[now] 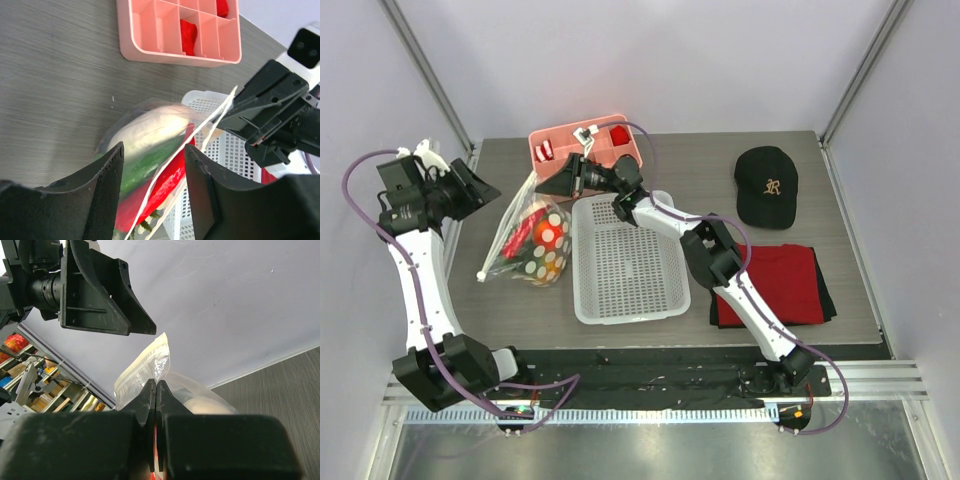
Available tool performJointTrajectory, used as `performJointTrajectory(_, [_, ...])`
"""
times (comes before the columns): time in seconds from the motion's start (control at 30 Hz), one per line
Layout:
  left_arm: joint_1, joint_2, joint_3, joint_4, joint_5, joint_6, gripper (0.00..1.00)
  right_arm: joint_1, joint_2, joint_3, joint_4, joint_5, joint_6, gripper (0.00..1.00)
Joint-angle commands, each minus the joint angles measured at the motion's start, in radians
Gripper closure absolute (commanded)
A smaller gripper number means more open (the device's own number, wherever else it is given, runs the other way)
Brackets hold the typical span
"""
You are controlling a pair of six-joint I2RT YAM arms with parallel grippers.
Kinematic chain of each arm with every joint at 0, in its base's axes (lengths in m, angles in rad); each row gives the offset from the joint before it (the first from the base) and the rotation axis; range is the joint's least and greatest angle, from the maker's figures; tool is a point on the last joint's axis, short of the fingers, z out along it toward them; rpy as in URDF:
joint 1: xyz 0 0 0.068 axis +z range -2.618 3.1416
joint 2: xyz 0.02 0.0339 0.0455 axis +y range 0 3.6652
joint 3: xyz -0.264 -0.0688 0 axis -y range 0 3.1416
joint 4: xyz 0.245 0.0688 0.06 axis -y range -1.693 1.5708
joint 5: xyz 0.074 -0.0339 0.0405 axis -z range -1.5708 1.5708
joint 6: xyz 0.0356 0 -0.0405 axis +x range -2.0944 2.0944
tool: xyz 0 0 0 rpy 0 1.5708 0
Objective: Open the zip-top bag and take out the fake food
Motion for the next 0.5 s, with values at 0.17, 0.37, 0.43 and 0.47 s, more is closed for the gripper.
performJointTrajectory(0.17, [0.003,-0.045,-0.027,-0.032,0.084,0.051,0.51,-0.001,-0.089,0.018,0.099,-0.007,0.028,0.99])
performJointTrajectory(0.37, [0.003,-0.05,-0.104,-0.026,0.119,0.057,0.5,-0.001,-0.083,0.033,0.101,-0.005,0.037,0.99])
performJointTrajectory(0.43, [0.002,-0.045,-0.121,-0.029,0.111,0.062,0.47,0.001,-0.084,0.036,0.099,-0.005,0.037,0.99])
performJointTrajectory(0.47, [0.002,-0.042,-0.124,-0.029,0.119,0.068,0.46,0.001,-0.084,0.036,0.099,-0.005,0.037,0.99])
